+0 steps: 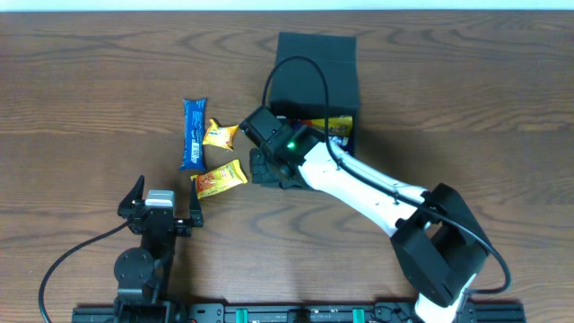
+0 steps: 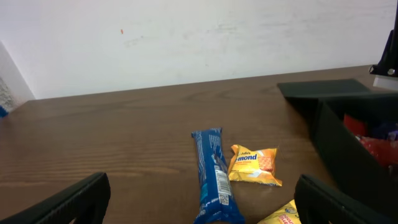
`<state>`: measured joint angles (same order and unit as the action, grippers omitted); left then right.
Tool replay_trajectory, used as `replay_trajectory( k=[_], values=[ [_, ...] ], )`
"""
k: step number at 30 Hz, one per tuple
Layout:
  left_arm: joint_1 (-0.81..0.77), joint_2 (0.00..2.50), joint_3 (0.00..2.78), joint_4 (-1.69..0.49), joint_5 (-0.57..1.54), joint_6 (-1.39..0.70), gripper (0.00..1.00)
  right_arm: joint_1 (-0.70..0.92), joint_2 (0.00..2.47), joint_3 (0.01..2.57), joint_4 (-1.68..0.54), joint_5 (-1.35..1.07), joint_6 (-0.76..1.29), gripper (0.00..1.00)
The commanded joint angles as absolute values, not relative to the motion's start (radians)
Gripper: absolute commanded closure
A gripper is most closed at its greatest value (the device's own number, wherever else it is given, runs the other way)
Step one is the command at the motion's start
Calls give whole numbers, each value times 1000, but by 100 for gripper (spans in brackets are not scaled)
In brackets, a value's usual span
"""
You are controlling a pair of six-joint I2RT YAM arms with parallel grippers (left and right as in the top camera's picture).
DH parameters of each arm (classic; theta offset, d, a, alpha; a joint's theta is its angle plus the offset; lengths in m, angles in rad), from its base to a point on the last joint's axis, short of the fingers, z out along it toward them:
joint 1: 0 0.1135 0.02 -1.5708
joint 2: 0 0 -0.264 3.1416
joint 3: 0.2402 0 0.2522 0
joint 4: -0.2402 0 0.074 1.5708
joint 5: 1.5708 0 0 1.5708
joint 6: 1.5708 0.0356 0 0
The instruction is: Pack container
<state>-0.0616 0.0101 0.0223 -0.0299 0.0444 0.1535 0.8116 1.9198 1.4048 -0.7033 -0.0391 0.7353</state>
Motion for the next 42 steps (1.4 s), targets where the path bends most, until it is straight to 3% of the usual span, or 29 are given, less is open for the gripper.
replay_trajectory(
  k=[1, 16, 26, 34, 42],
  values=[
    [-59, 4, 4, -76, 26, 149, 5, 854, 1917, 1395, -710, -87, 755, 98],
    [-59, 4, 4, -76, 26, 149, 4, 878, 1917, 1421, -703, -35, 737, 98],
    [-59, 4, 4, -76, 26, 149, 5, 833, 1915, 1591, -880, 273, 612, 99],
    [-59, 4, 4, -76, 26, 149, 5, 693, 1852, 1641, -971, 213, 353, 99],
    [-59, 4, 4, -76, 26, 149, 4, 454, 1613, 1640, -1039, 36, 74, 98]
  ],
)
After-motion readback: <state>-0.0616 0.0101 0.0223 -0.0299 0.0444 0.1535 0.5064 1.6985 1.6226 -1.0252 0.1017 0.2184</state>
